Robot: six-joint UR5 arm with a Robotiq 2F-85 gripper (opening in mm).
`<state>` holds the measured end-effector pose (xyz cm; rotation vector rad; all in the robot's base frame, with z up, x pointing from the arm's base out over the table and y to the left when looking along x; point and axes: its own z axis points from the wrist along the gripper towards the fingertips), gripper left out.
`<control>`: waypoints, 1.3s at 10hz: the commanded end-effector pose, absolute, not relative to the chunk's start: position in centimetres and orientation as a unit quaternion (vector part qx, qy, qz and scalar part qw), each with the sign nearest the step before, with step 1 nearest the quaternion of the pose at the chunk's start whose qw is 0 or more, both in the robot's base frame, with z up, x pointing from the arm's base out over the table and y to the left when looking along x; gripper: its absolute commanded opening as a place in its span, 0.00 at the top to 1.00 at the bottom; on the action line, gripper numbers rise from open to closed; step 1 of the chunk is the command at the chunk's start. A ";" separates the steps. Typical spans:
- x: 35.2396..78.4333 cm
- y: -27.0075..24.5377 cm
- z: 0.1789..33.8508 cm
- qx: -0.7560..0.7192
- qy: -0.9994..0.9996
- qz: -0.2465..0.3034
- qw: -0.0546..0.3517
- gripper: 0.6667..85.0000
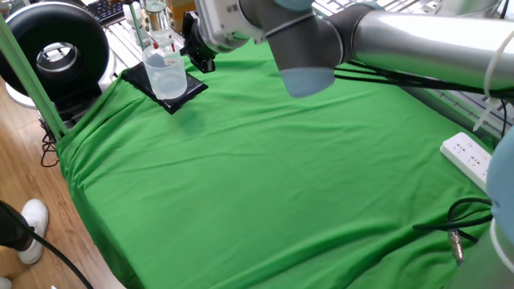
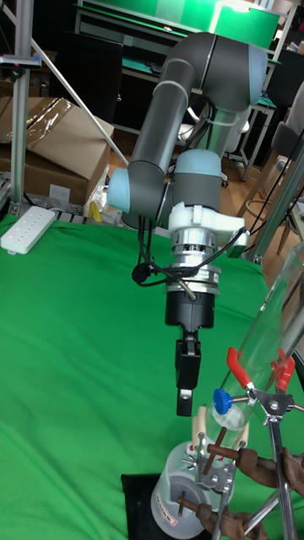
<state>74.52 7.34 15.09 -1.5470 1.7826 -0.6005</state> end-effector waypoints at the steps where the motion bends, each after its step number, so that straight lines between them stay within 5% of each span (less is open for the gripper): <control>1: 75.1 7.1 14.7 -0.597 0.679 -0.236 0.355 0.99; 13: 77.5 7.5 14.7 -0.596 0.663 -0.270 0.362 0.99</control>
